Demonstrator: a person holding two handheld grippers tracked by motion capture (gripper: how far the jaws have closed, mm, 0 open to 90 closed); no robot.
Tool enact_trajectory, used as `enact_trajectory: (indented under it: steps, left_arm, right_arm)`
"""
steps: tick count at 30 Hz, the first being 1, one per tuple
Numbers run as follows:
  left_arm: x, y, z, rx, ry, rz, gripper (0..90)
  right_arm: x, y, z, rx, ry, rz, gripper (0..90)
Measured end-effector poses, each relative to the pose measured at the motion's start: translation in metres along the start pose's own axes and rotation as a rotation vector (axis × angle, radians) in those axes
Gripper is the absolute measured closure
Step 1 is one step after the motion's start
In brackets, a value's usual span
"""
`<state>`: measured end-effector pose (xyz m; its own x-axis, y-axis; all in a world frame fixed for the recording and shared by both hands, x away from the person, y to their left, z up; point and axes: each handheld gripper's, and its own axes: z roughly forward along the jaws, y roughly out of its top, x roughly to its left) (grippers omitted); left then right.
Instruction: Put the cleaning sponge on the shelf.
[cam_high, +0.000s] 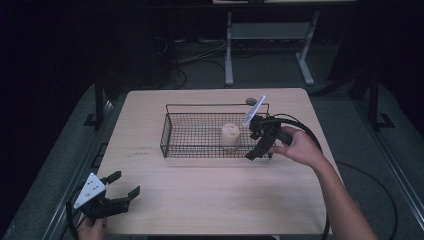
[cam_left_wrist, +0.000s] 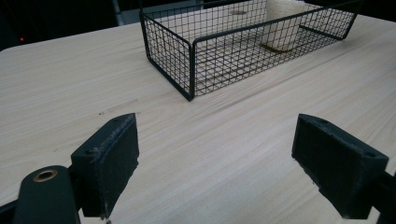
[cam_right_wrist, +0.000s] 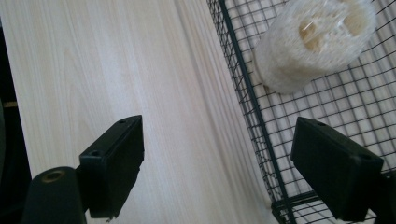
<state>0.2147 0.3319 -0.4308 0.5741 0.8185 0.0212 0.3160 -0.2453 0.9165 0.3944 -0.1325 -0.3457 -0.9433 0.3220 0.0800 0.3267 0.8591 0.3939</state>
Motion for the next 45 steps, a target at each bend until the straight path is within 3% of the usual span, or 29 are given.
enact_trajectory:
  steps: [6, 9, 15, 20, 29, 31, 45]
  left_arm:
    - [0.000, 0.000, 0.001, 0.007, -0.003, 0.005, 14.0]
    - [0.000, 0.000, 0.001, 0.006, -0.003, 0.006, 14.1]
    - [-0.001, 0.000, 0.001, 0.007, -0.002, 0.005, 14.1]
    - [-0.001, 0.000, 0.001, 0.006, -0.003, 0.004, 14.1]
    - [-0.001, 0.000, 0.001, 0.005, -0.003, 0.006, 14.1]
    - [-0.001, 0.000, 0.001, 0.006, -0.002, 0.008, 14.1]
    - [-0.002, 0.000, 0.001, 0.006, -0.003, 0.006, 14.1]
  right_arm:
    - [0.004, -0.009, 0.003, -0.005, 0.008, 0.001, 16.3]
    - [0.006, -0.011, 0.005, 0.020, 0.000, 0.000, 15.2]
    - [0.013, -0.016, 0.008, 0.001, -0.002, -0.003, 15.2]
    - [0.020, -0.015, 0.010, 0.025, -0.004, -0.017, 15.2]
    - [0.030, -0.015, 0.009, 0.019, -0.004, -0.033, 15.2]
    - [0.030, -0.018, 0.010, 0.006, 0.019, -0.024, 15.2]
    - [0.041, -0.040, 0.023, -0.001, 0.036, -0.006, 15.2]
